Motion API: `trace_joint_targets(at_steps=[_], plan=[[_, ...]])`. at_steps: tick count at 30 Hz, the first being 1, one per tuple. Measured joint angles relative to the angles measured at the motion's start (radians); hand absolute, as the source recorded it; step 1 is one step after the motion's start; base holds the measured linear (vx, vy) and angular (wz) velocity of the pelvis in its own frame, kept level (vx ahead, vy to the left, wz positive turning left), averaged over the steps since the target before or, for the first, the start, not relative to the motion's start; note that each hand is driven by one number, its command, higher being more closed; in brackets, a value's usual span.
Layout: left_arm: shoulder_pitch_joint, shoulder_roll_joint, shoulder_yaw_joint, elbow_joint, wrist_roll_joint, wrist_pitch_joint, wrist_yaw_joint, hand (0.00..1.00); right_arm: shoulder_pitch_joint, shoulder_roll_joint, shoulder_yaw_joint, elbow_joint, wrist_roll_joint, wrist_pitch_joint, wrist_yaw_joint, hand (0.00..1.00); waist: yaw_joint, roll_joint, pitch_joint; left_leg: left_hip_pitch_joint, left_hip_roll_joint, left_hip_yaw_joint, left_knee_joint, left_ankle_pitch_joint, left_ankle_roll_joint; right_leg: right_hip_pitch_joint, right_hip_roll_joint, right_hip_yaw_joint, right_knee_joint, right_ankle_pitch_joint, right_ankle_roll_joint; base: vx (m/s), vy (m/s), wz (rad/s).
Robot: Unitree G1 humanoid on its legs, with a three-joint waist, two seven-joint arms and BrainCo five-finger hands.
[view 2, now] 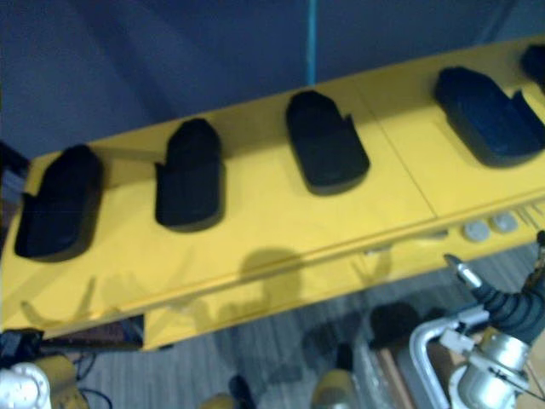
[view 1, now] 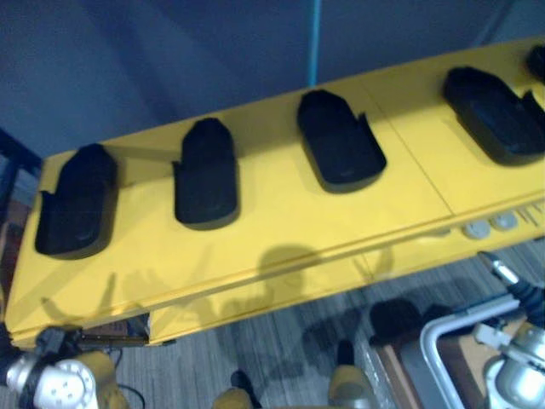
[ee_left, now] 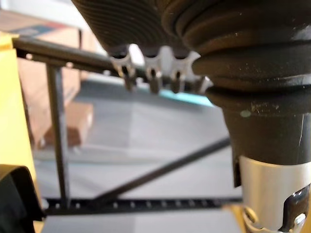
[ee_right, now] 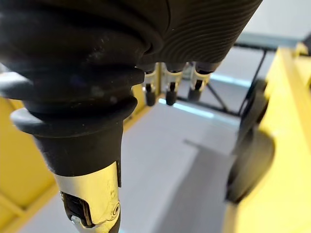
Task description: Walk over and take plastic housings, then place them on the shelf
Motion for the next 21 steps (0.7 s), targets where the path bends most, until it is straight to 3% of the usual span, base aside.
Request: trace_joint_targets(at_steps=[4, 6, 13, 17, 21], plan=[[-0.013, 0.010, -0.014, 0.002, 0.059, -0.009, -0.195, 0.00, -0.122, -0.003, 0.007, 0.038, 0.006, -0.020, -0.057, 0.00, 0.025, -0.006, -0.045, 0.001, -0.002, -0.032, -0.020, 0.013, -0.002, 0.026, 0.000, -0.038, -0.010, -0.002, 0.001, -0.01, -0.012, 0.23], [-0.045, 0.040, -0.015, 0.025, 0.047, -0.040, -0.231, 0.00, -0.165, -0.012, 0.024, 0.086, 0.004, -0.034, -0.083, 0.00, 0.033, -0.014, -0.072, 0.003, -0.002, -0.036, -0.035, 0.024, -0.006, 0.028, 0.003, -0.046, -0.015, -0.002, 0.001, -0.01, -0.013, 0.16], [-0.115, 0.068, -0.056, 0.066, 0.041, -0.112, -0.309, 0.00, -0.265, -0.023, 0.095, 0.167, 0.001, -0.050, -0.161, 0.00, 0.050, -0.034, -0.103, 0.036, -0.009, -0.057, -0.083, 0.050, -0.010, 0.057, 0.003, -0.072, -0.022, -0.001, -0.001, 0.02, 0.000, 0.09], [-0.117, 0.068, -0.085, 0.091, 0.042, -0.105, -0.369, 0.00, -0.271, -0.027, 0.121, 0.198, 0.001, -0.049, -0.136, 0.00, 0.052, -0.042, -0.121, 0.036, -0.010, -0.059, -0.084, 0.051, -0.010, 0.061, 0.003, -0.082, -0.025, -0.001, -0.001, 0.00, 0.001, 0.02], [-0.115, 0.068, -0.094, 0.156, 0.045, -0.057, -0.370, 0.00, -0.271, -0.030, 0.134, 0.234, -0.015, -0.029, -0.148, 0.00, 0.052, -0.044, -0.124, 0.037, -0.010, -0.057, -0.086, 0.051, -0.011, 0.061, 0.003, -0.081, -0.025, -0.001, -0.001, 0.00, 0.000, 0.00]])
